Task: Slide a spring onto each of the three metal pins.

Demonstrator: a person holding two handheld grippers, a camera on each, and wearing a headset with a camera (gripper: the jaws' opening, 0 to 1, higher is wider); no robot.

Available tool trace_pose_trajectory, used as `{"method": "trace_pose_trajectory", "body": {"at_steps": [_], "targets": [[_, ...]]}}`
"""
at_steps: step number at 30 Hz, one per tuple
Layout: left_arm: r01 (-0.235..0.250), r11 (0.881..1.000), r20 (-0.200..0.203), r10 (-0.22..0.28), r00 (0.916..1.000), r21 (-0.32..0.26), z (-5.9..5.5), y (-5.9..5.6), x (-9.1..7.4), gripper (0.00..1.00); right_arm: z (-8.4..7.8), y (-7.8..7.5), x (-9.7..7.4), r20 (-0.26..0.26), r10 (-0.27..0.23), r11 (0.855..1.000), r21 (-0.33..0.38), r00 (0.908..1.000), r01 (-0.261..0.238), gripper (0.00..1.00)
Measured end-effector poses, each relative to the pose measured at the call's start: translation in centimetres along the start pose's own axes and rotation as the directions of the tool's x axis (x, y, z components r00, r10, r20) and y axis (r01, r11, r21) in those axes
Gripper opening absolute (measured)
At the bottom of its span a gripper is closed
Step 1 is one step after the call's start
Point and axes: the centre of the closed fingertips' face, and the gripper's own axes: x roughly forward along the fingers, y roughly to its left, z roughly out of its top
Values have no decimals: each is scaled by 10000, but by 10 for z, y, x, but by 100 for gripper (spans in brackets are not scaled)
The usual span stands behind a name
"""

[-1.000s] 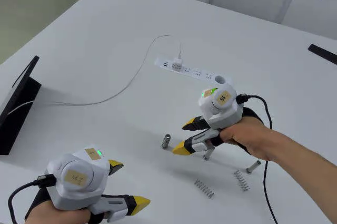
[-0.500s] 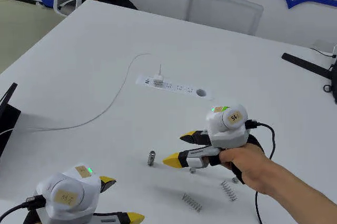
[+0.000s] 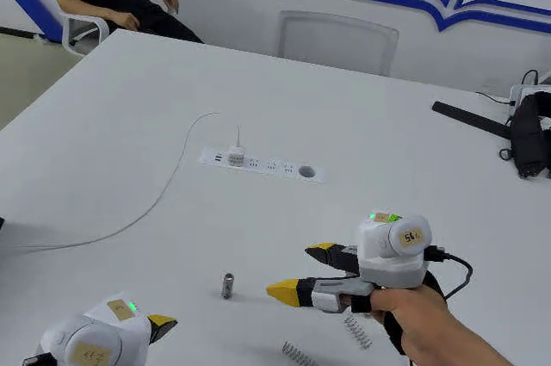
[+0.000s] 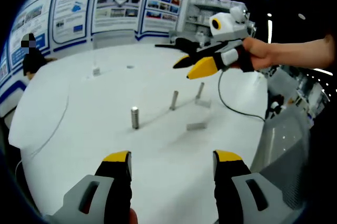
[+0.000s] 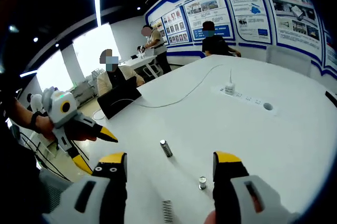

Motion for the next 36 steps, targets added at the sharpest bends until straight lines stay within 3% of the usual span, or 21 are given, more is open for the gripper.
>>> {"method": "trace_pose_trajectory", "body": {"at_steps": [8,13,23,26,36], "targets": [[156,9997,-27,-155,9999,202,9,-7,8,64,-4,-6,-33,787,-497,9960,774,9957,436,74],[281,9989,-48,-279,9996,362,15,-9,14,65,-7,-10,-59,1460,-756,9891,1367,9864,555,77],[429,9981,-138,-423,9990,436,25,-11,23,67,-33,-23,-97,1222,-1454,9789,1619,9818,1248,83],[487,9977,-123,-482,9988,472,27,-13,25,68,-39,-25,-110,1280,-1733,9714,1857,9765,1480,86],[822,9946,-476,-792,9957,640,26,-19,35,72,-71,-22,-138,1165,-2245,9512,2417,9675,1916,89]]}}
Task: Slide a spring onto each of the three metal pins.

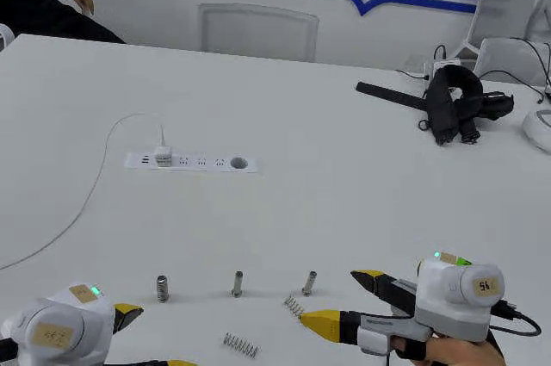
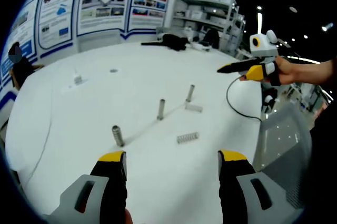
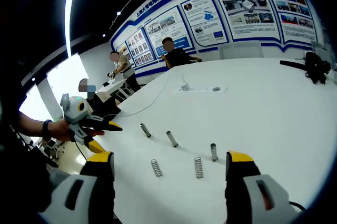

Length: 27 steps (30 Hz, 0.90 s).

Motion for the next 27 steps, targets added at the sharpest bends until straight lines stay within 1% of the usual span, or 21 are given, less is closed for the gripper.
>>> {"method": "trace_pose_trajectory", "body": {"at_steps": [2,4,9,13,17,22,27], "targets": [[15,10000,24,-15,10000,65,3,0,3,73,-6,-1,-4,-57,-65,9999,137,10000,66,89],[129,9999,-30,-128,9999,92,4,-2,6,73,-9,-1,-7,-86,-112,9998,192,9999,113,89],[483,9968,-371,-460,9982,635,6,-7,15,75,-16,-2,-11,-38,-249,9991,332,9997,250,90],[716,9915,-627,-650,9959,1090,8,-9,23,75,-23,-2,-11,-176,-263,9991,316,9995,268,90],[1005,9843,-964,-871,9915,1448,7,-11,31,76,-28,0,-10,-300,-247,9994,232,9992,254,90],[1374,9732,-1343,-1136,9844,1842,4,-14,40,75,-36,1,-10,-591,-235,9997,20,9980,236,90],[1684,9630,-1618,-1356,9775,2104,2,-18,47,75,-39,0,-11,-647,-282,9996,-10,9975,282,90]]}}
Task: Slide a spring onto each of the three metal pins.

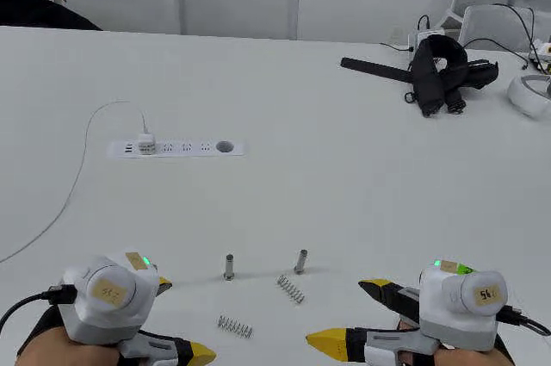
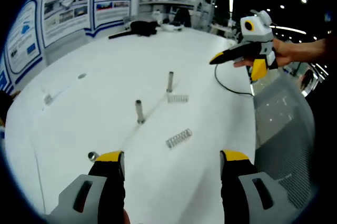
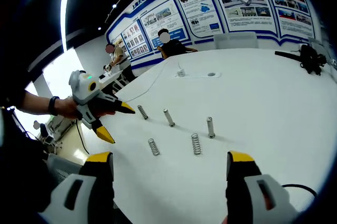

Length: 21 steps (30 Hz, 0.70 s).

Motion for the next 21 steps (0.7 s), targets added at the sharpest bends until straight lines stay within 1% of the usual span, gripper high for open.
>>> {"method": "trace_pose_trajectory", "body": {"at_steps": [8,13,16,21], "targets": [[396,9980,-356,-379,9986,496,0,-5,13,74,-6,-1,1,-84,-64,10000,30,9999,64,90],[646,9936,-600,-592,9964,922,0,-8,22,71,-8,0,2,-104,-16,10000,94,9999,17,89],[781,9912,-741,-704,9948,1070,-1,-10,28,71,-9,0,3,-67,14,9998,177,10000,-13,89],[966,9888,-792,-879,9930,1137,0,-14,37,70,-11,-1,4,-28,17,9995,301,10000,-16,89]]}}
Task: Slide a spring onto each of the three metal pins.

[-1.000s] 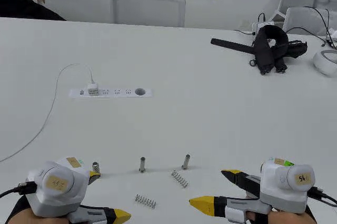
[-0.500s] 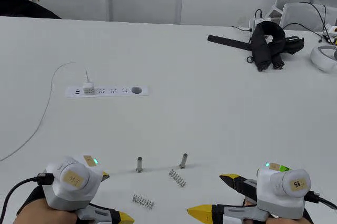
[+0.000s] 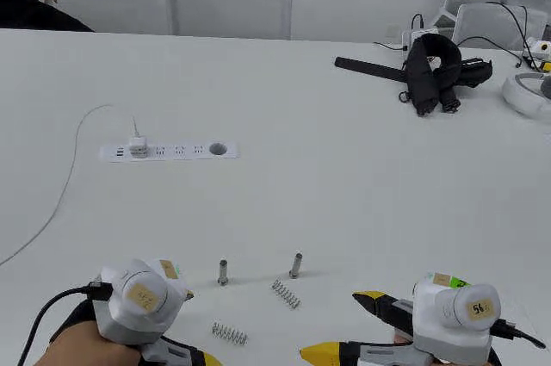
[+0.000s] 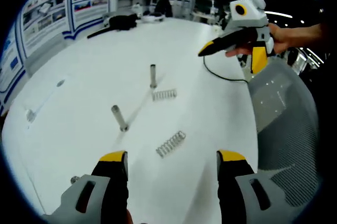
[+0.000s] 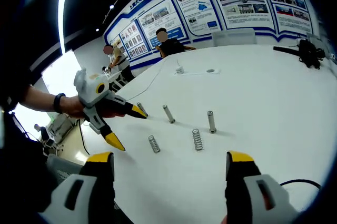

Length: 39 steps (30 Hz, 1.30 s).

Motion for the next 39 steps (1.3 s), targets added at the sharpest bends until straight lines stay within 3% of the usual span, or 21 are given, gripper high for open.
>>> {"method": "trace_pose_trajectory", "body": {"at_steps": [11,16,19,22,31,35,39], "targets": [[502,9984,-186,-497,9986,278,1,-5,23,63,-3,-4,-4,-51,-75,9999,147,10000,75,88],[654,9970,-401,-637,9972,416,-4,-4,34,59,-1,-6,-6,25,-134,9996,238,9999,133,88],[651,9967,-575,-623,9964,480,-10,-2,40,51,-3,-6,-5,-26,-126,9996,246,9999,126,87],[806,9965,-608,-792,9950,213,-13,-4,43,47,-5,-4,-3,-68,-70,9995,300,10000,72,87],[689,9971,-482,-673,9966,322,-10,-4,44,38,-6,0,0,-92,-2,9994,354,10000,5,87],[478,9979,-540,-454,9975,438,-14,-2,43,26,-8,3,1,-220,147,9995,294,9996,-141,86],[337,9975,-563,-302,9980,621,-15,-3,43,23,-9,4,1,-223,161,9994,323,9996,-153,86]]}}
